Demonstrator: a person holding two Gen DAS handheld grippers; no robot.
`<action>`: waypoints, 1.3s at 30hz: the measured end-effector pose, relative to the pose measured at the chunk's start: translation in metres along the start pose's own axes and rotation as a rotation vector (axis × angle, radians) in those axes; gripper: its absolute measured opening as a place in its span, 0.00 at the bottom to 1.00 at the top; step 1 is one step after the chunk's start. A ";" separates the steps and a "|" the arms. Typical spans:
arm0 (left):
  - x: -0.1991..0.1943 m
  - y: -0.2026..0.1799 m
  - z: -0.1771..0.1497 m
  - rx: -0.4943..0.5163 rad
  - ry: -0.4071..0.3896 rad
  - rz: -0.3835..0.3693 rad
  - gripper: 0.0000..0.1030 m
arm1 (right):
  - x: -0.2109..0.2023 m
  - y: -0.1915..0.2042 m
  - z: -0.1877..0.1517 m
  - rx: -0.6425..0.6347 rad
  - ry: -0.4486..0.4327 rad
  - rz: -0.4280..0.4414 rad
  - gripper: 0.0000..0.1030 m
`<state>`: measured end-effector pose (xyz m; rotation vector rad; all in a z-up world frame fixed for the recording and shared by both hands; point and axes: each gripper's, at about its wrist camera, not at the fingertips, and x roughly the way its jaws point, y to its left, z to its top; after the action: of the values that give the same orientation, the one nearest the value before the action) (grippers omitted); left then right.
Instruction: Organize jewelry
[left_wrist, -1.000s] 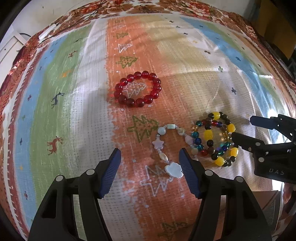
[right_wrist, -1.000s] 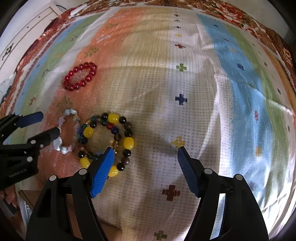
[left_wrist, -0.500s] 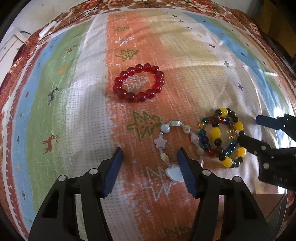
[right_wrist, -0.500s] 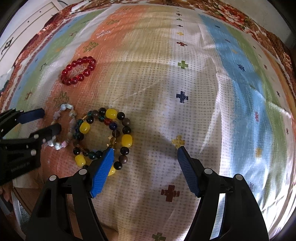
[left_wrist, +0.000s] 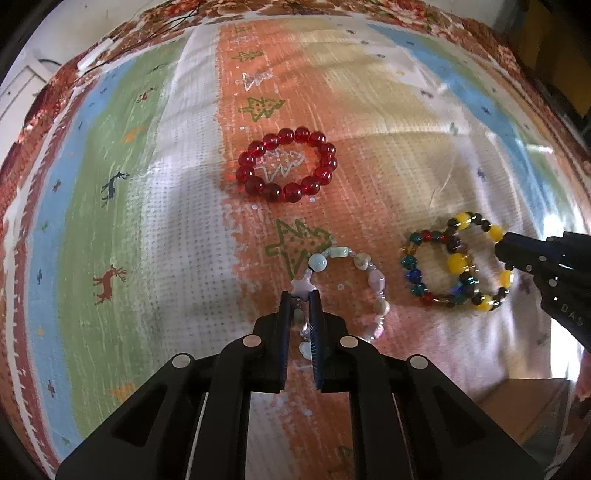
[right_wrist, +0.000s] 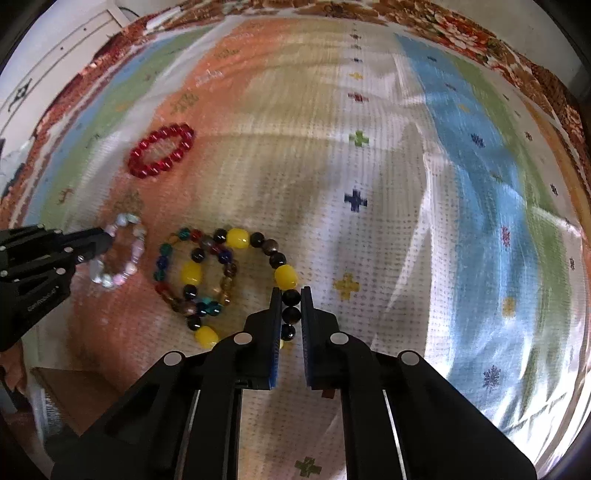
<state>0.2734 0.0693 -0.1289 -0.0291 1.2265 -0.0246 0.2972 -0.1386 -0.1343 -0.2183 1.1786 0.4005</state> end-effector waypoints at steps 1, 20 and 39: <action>-0.005 0.000 0.000 -0.003 -0.010 -0.005 0.09 | -0.004 0.002 0.001 -0.003 -0.011 0.003 0.10; -0.049 -0.004 -0.005 -0.050 -0.091 -0.047 0.00 | -0.069 0.022 -0.005 -0.042 -0.171 0.048 0.10; -0.021 0.004 -0.003 -0.076 -0.029 -0.012 0.26 | -0.079 0.019 -0.010 -0.051 -0.184 0.066 0.10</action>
<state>0.2636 0.0742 -0.1105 -0.1024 1.1984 0.0123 0.2551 -0.1398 -0.0644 -0.1833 0.9970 0.4984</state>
